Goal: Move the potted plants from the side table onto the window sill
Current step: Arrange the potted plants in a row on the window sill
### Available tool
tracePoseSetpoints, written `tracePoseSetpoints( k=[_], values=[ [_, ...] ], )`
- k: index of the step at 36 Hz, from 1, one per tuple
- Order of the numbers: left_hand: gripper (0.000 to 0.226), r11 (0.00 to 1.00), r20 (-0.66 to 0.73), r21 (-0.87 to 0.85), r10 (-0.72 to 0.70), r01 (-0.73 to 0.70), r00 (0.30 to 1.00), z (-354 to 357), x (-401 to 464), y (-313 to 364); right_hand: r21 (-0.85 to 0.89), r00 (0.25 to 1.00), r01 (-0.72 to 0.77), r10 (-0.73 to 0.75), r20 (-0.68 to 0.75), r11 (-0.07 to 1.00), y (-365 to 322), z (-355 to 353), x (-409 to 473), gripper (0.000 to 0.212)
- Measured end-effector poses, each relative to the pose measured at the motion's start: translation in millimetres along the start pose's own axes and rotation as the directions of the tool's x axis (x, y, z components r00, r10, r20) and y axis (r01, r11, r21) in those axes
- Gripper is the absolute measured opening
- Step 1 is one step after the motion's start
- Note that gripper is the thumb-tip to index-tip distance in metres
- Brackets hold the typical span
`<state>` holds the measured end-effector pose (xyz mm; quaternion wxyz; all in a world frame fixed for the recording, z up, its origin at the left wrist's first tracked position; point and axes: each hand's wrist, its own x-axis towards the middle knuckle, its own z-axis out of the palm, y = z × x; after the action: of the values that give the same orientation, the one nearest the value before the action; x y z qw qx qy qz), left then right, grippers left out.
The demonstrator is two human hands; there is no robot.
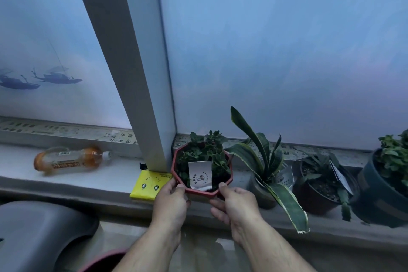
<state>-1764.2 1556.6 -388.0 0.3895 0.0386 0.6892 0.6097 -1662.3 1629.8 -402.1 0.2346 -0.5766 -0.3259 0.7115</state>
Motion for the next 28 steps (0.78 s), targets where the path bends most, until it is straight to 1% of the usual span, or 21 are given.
tracePoseSetpoints(
  k=[3, 4, 6, 8, 10, 13, 15, 16, 18, 20, 23, 26, 28],
  values=[
    [0.036, 0.986, -0.165, 0.101, 0.145, -0.130, 0.976, 3.0, -11.0, 8.1, -0.030, 1.000, -0.019, 0.018, -0.016, 0.999, -6.4, -4.0, -15.1, 0.021],
    [0.035, 0.974, -0.192, 0.120, 0.213, -0.192, 0.958, 5.0, -18.0, 11.6, -0.052, 1.000, -0.015, 0.014, -0.011, 0.999, -9.5, -5.5, -21.5, 0.021],
    [0.027, 0.950, -0.171, 0.125, 0.304, -0.285, 0.937, 12.4, -34.1, 14.6, -0.134, 1.000, 0.013, -0.012, 0.010, 0.991, -17.7, -12.3, -37.3, 0.022],
    [0.023, 0.936, -0.093, 0.121, 0.341, -0.329, 0.935, 19.3, -50.6, 14.1, -0.253, 0.995, 0.095, -0.084, 0.051, 0.963, -26.2, -19.9, -53.2, 0.022],
    [0.021, 0.933, 0.002, 0.135, 0.335, -0.332, 0.942, 30.6, -66.0, 9.4, -0.374, 0.974, 0.224, -0.216, 0.065, 0.900, -38.4, -36.4, -65.9, 0.022],
    [0.022, 0.940, 0.162, 0.162, 0.275, -0.300, 0.948, 50.7, -79.8, -3.9, -0.517, 0.913, 0.352, -0.409, 0.005, 0.780, -64.3, -73.8, -76.5, 0.021],
    [0.022, 0.945, 0.287, 0.216, 0.180, -0.247, 0.941, 58.5, -80.8, -12.3, -0.563, 0.863, 0.372, -0.498, -0.084, 0.738, -79.0, -100.9, -75.2, 0.021],
    [0.022, 0.945, 0.337, 0.247, 0.125, -0.216, 0.933, 61.1, -79.9, -15.9, -0.571, 0.844, 0.363, -0.519, -0.133, 0.736, -82.6, -114.6, -70.3, 0.022],
    [0.025, 0.940, 0.410, 0.292, 0.044, -0.177, 0.911, 65.3, -76.1, -22.9, -0.559, 0.837, 0.336, -0.513, -0.192, 0.758, -83.6, -137.1, -57.3, 0.024],
    [0.034, 0.928, 0.449, 0.331, 0.004, -0.170, 0.893, 69.2, -71.5, -27.3, -0.509, 0.874, 0.284, -0.438, -0.212, 0.812, -80.1, -149.5, -43.9, 0.034],
    [0.045, 0.915, 0.447, 0.369, -0.022, -0.161, 0.894, 77.7, -61.4, -31.3, -0.406, 0.946, 0.196, -0.281, -0.161, 0.893, -73.6, -153.3, -27.6, 0.051],
    [0.050, 0.919, 0.432, 0.373, -0.049, -0.129, 0.900, 88.6, -52.4, -31.4, -0.323, 0.971, 0.132, -0.187, -0.146, 0.937, -69.1, -151.0, -9.6, 0.061],
    [0.050, 0.924, 0.435, 0.359, -0.039, -0.133, 0.900, 95.2, -48.2, -32.7, -0.273, 0.981, 0.081, -0.126, -0.151, 0.959, -66.1, -148.1, -2.8, 0.061]
  ],
)
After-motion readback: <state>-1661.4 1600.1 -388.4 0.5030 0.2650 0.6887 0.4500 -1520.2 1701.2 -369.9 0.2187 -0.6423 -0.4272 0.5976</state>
